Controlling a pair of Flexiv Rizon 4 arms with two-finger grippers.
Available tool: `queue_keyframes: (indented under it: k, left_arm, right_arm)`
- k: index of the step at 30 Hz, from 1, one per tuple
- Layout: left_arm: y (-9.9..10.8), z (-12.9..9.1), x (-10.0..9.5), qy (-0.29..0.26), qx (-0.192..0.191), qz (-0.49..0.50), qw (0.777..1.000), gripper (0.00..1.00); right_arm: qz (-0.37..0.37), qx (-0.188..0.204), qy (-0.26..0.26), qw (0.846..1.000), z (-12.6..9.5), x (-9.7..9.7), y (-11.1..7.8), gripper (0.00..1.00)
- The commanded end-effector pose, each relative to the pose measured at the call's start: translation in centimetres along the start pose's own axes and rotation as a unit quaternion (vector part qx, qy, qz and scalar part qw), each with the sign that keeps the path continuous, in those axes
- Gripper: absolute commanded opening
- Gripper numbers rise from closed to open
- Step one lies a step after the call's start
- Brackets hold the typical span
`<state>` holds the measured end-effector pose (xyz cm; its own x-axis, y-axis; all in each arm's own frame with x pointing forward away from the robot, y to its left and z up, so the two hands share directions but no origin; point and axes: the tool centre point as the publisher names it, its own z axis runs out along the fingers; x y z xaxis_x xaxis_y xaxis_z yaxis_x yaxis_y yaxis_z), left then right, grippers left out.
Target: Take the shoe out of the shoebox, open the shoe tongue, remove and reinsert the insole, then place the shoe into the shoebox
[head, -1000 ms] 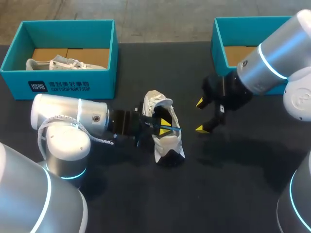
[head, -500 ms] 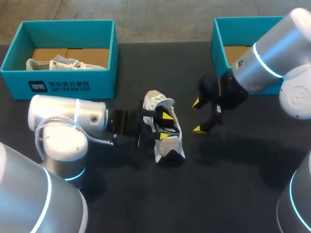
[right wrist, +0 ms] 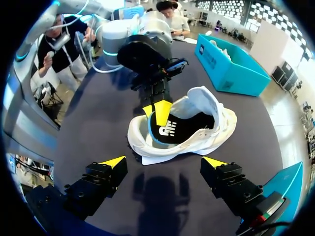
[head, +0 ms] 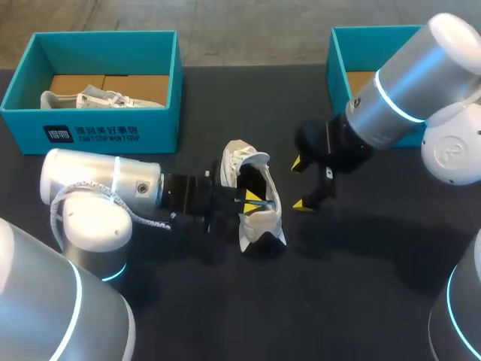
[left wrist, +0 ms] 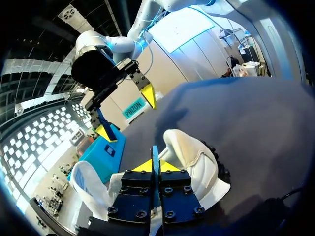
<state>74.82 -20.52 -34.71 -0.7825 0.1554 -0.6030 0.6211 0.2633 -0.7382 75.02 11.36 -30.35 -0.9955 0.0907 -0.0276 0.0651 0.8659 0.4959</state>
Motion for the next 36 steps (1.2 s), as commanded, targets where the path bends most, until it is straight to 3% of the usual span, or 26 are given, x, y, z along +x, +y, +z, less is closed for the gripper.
queue_keyframes:
  k: [1, 27, 28, 29, 31, 32, 36]
  left_arm:
    - [0.6, 0.5, -0.2, 0.000, -0.003, -0.001, 1.000, 0.00]
    - [1.6, 1.1, 0.3, 0.007, -0.011, -0.001, 1.000, 0.00]
    - [1.5, 1.1, 0.3, 0.007, -0.011, -0.001, 1.000, 0.05]
    - [1.4, 1.0, 0.2, 0.007, -0.011, 0.000, 1.000, 0.20]
    - [1.1, 0.8, 0.0, 0.002, -0.010, 0.003, 1.000, 0.62]
    - [0.8, 0.6, -0.2, -0.002, -0.008, 0.003, 1.000, 0.87]
    - [0.0, 0.3, -0.7, -0.008, -0.004, 0.005, 1.000, 0.89]
  right_arm:
    - [0.022, -0.011, -0.008, 1.000, 0.3, -0.1, -0.1, 1.00]
    - [0.086, -0.017, -0.037, 0.995, 0.4, 2.1, -2.6, 1.00]
    - [0.088, -0.018, -0.037, 0.995, 0.4, 2.2, -2.7, 1.00]
    - [0.090, -0.019, -0.037, 0.995, 0.5, 2.2, -2.8, 1.00]
    - [0.091, -0.020, -0.037, 0.995, 0.5, 2.2, -2.9, 1.00]
    - [0.092, -0.020, -0.037, 0.995, 0.5, 2.2, -2.9, 1.00]
    - [0.093, -0.020, -0.036, 0.995, 0.6, 2.3, -2.9, 1.00]
